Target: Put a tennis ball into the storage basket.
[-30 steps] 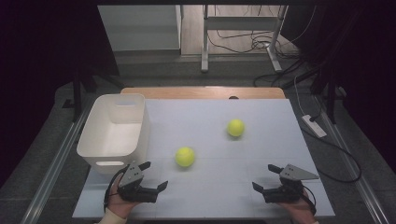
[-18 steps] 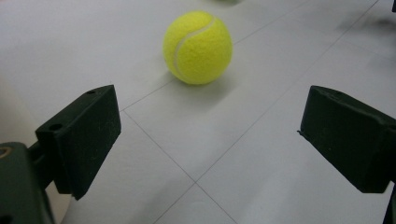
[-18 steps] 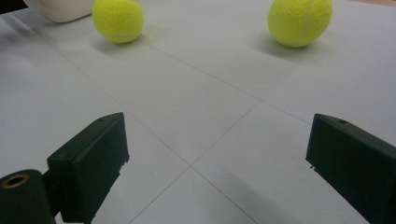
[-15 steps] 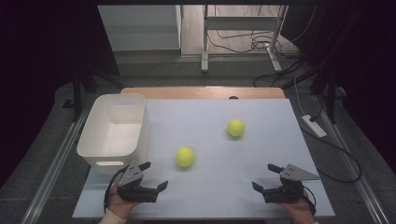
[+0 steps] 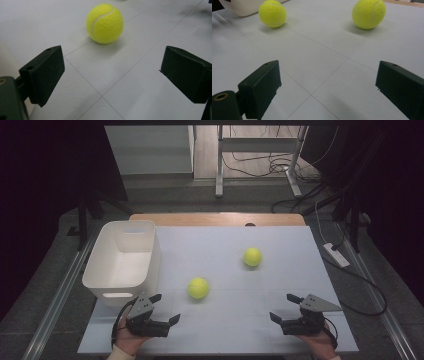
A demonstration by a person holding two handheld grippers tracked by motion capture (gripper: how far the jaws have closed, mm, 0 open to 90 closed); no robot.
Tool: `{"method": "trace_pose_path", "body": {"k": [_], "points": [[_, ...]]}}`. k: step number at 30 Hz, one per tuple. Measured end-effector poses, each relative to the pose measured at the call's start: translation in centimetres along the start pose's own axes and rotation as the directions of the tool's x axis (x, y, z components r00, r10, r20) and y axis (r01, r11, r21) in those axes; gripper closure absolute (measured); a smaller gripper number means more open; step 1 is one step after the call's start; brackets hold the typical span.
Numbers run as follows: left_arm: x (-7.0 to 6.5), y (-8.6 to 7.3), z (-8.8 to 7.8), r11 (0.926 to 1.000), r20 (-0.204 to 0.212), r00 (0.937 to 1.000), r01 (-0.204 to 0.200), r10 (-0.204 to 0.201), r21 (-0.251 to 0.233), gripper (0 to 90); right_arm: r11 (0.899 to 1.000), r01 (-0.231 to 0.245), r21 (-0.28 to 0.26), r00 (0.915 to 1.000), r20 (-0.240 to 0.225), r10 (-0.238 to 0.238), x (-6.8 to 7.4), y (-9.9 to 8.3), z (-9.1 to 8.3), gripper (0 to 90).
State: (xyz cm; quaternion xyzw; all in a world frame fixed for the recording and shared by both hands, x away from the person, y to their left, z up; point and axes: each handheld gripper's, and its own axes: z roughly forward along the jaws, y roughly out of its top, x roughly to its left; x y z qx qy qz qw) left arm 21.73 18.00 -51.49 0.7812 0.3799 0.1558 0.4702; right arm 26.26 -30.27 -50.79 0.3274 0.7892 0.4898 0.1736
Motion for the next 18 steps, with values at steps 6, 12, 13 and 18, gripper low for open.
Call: {"method": "trace_pose_path", "body": {"k": [6, 12, 13, 18], "points": [[-0.1, 0.5, -0.1, 1.0, 0.01, 0.9999, -0.004, 0.004, 0.005, 6.1, 1.0, 0.0, -0.002, 1.0, -0.004, 0.0, 0.0, 0.1, 0.2, 6.0], [-0.5, 1.1, 0.3, 0.9993, -0.007, 0.9999, -0.014, 0.015, 0.035, 6.7, 1.0, -0.002, -0.004, 1.0, -0.004, 0.002, 0.0, 0.1, 0.1, 6.2], [-0.5, 1.2, 0.3, 0.9993, -0.005, 0.9999, -0.015, 0.015, 0.035, 6.8, 1.0, -0.006, -0.005, 1.0, -0.004, 0.006, 0.0, 0.1, 0.1, 6.2], [-0.8, 1.7, 0.3, 0.999, 0.002, 0.9999, -0.017, 0.017, 0.041, 7.0, 1.0, -0.012, -0.008, 0.9999, -0.011, 0.012, 0.0, 0.1, 0.1, 6.3]]}}
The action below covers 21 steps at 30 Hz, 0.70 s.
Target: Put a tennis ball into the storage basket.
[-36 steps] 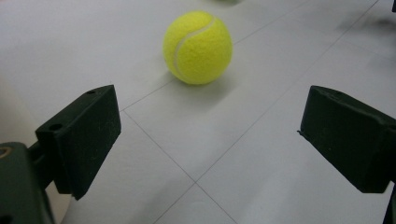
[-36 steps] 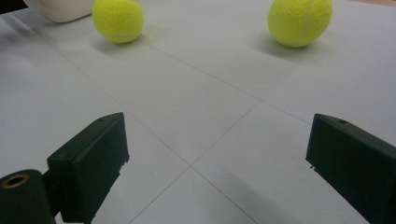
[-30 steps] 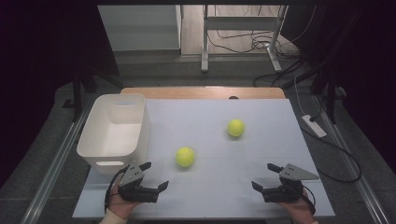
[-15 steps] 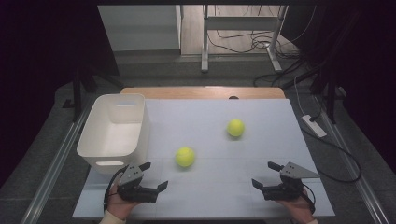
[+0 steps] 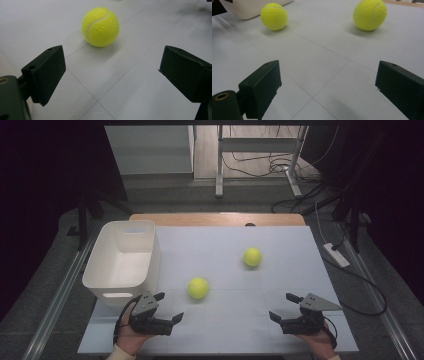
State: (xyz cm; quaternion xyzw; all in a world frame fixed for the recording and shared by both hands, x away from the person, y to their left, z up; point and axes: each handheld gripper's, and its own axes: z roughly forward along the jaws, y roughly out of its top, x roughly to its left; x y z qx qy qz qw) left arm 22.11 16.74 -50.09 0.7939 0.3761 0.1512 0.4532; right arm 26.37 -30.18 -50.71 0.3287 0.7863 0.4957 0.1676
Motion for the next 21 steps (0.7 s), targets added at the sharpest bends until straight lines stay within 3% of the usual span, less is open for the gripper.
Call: {"method": "trace_pose_path", "body": {"k": [21], "points": [[-0.4, 2.6, 0.8, 0.9994, 0.02, 0.9996, -0.019, 0.018, 0.028, 7.0, 1.0, -0.002, -0.003, 1.0, -0.006, 0.002, -0.1, -0.1, 0.1, 6.4]]}}
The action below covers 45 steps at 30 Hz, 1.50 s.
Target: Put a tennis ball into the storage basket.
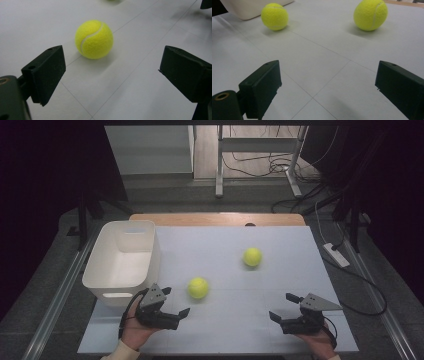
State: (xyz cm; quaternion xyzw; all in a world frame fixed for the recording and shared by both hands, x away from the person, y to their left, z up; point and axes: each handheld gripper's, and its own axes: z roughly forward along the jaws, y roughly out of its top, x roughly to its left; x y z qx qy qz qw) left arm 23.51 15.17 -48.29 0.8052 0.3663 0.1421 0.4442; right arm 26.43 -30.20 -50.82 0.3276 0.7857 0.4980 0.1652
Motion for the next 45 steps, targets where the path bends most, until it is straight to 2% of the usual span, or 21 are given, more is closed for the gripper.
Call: {"method": "trace_pose_path", "body": {"k": [11, 18, 33, 45], "points": [[-0.2, 1.8, 0.3, 0.9999, 0.004, 1.0, -0.008, 0.008, 0.007, 7.1, 1.0, 0.007, 0.008, 1.0, 0.001, -0.007, 0.1, 0.0, 0.1, 6.5], [-0.2, 2.3, 0.3, 0.9999, 0.001, 1.0, -0.006, 0.006, 0.013, 7.1, 1.0, 0.009, 0.008, 1.0, 0.0, -0.009, 0.1, 0.0, 0.0, 6.5], [-0.6, 4.1, 1.6, 0.9989, 0.009, 0.9996, -0.026, 0.026, 0.038, 6.9, 1.0, 0.014, 0.01, 0.9999, -0.002, -0.014, 0.1, -0.1, 0.1, 6.5], [-0.1, 5.0, 2.5, 0.9985, 0.002, 1.0, -0.004, 0.004, 0.054, 6.4, 1.0, 0.014, 0.014, 0.9999, -0.004, -0.014, 0.1, -0.1, 0.2, 6.5]]}}
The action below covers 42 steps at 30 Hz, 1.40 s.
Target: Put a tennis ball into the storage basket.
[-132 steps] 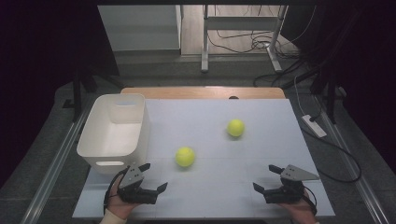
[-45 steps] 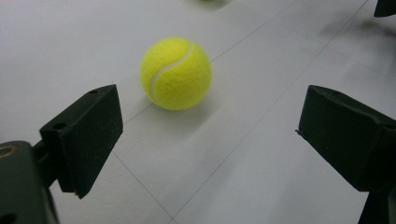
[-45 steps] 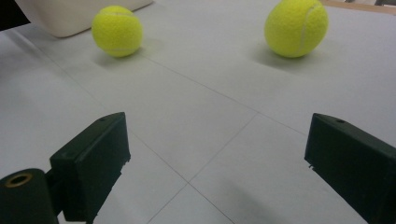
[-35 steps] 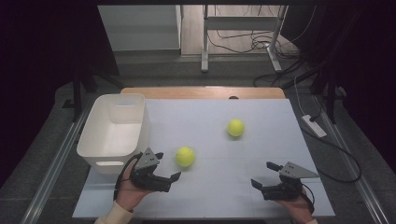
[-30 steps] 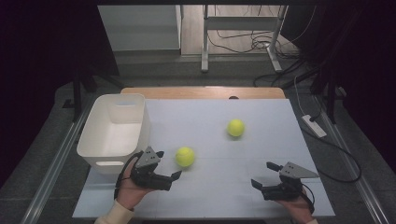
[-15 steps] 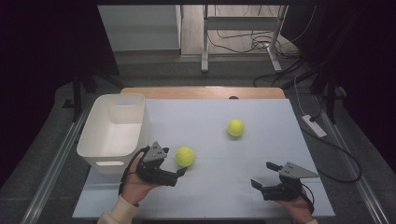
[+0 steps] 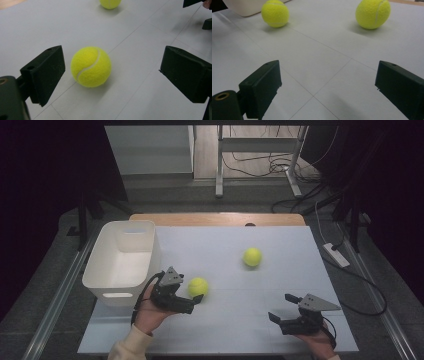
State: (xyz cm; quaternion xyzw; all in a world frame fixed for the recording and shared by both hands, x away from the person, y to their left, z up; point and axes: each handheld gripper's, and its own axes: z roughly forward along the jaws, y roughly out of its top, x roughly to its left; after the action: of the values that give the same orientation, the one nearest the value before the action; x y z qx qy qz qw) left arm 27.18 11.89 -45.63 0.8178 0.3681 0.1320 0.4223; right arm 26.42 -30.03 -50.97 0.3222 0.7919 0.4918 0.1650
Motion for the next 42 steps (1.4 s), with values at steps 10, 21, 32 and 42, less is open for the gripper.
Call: {"method": "trace_pose_path", "body": {"k": [10, 21, 32, 42], "points": [[0.2, 0.6, 1.0, 0.9998, 0.002, 1.0, 0.001, -0.001, 0.019, 6.3, 1.0, 0.002, 0.004, 1.0, 0.0, -0.002, 0.0, 0.0, 0.0, 6.5], [0.6, 1.2, 2.3, 0.9987, -0.003, 0.9999, 0.013, -0.013, 0.049, 6.3, 1.0, 0.004, 0.006, 1.0, -0.001, -0.004, 0.0, 0.0, 0.1, 6.5], [1.6, 1.5, 4.0, 0.9958, -0.016, 0.9994, 0.032, -0.031, 0.085, 6.1, 1.0, 0.006, 0.007, 1.0, 0.001, -0.006, -0.1, 0.0, 0.1, 6.5], [2.1, 1.5, 4.9, 0.991, -0.028, 0.9984, 0.051, -0.048, 0.123, 4.4, 1.0, 0.006, 0.009, 1.0, -0.001, -0.006, 0.0, -0.1, 0.1, 6.5]]}}
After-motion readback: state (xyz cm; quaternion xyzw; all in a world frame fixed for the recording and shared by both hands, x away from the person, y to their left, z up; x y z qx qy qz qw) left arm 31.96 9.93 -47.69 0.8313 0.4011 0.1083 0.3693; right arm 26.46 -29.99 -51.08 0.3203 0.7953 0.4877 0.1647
